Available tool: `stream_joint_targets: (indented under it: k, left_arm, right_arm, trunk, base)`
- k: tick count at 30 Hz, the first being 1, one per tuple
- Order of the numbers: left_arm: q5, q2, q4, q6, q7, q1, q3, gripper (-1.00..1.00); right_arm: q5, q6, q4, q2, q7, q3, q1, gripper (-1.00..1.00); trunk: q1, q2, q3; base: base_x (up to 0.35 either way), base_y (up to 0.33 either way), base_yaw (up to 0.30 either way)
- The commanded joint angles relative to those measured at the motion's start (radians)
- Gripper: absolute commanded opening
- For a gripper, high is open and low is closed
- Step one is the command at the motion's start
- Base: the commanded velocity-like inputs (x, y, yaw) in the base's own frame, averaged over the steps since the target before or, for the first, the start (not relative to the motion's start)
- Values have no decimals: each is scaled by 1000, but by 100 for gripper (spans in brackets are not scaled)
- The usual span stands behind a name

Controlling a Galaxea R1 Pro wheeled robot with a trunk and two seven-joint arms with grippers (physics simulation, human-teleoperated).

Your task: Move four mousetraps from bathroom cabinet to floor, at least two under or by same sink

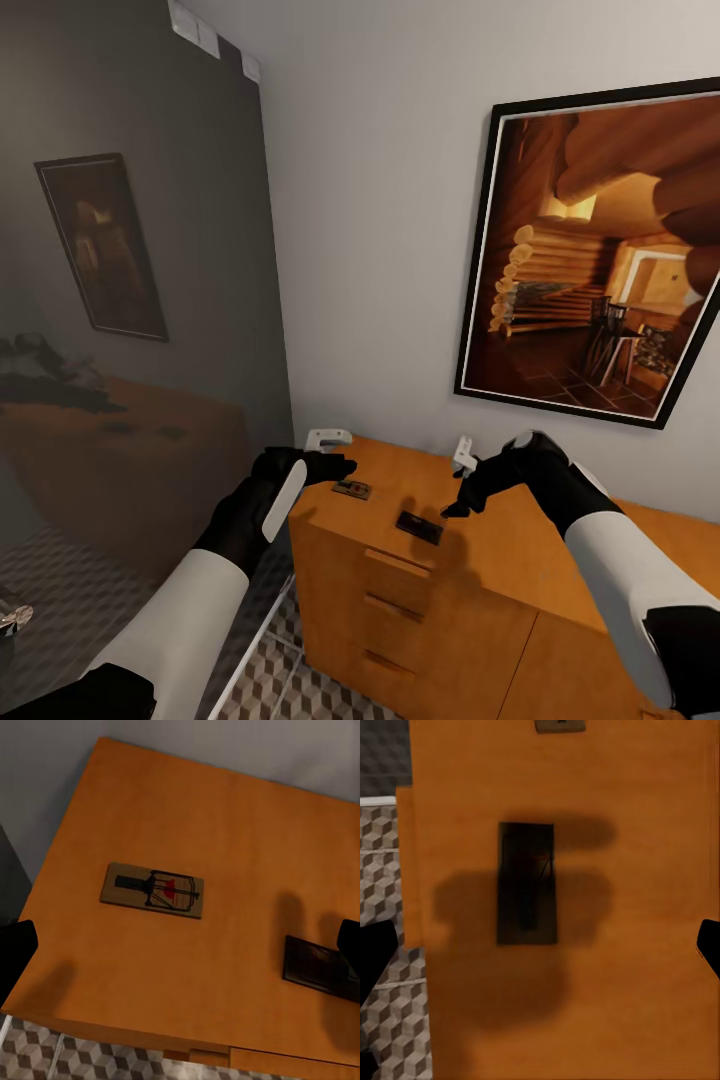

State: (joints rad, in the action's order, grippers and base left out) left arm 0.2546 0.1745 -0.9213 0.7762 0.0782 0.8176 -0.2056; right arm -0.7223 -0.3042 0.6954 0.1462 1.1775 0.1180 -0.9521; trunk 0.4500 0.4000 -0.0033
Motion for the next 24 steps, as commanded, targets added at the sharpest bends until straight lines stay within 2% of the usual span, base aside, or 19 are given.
stream_joint_targets:
  k: [1, 12, 18, 24]
  left_arm:
    - [0, 0, 0, 0, 0, 0, 0, 100]
    - [0, 0, -1, 0, 0, 0, 0, 100]
    - [0, 0, -1, 0, 0, 0, -1, 100]
    - [0, 0, -1, 0, 0, 0, -1, 100]
  right_arm:
    - [1, -1, 0, 0, 0, 0, -3, 100]
    - [8, -4, -20, 0, -4, -2, -38, 100]
    - [8, -4, -143, -3, -10, -10, -121, 100]
    - [7, -3, -209, -9, -5, -15, -163, 100]
  trunk:
    - [0, 0, 0]
    - [0, 0, 0]
    - [0, 0, 0]
    - [0, 0, 0]
  base:
    - [0, 0, 0]
    - [0, 0, 0]
    - [0, 0, 0]
    - [0, 0, 0]
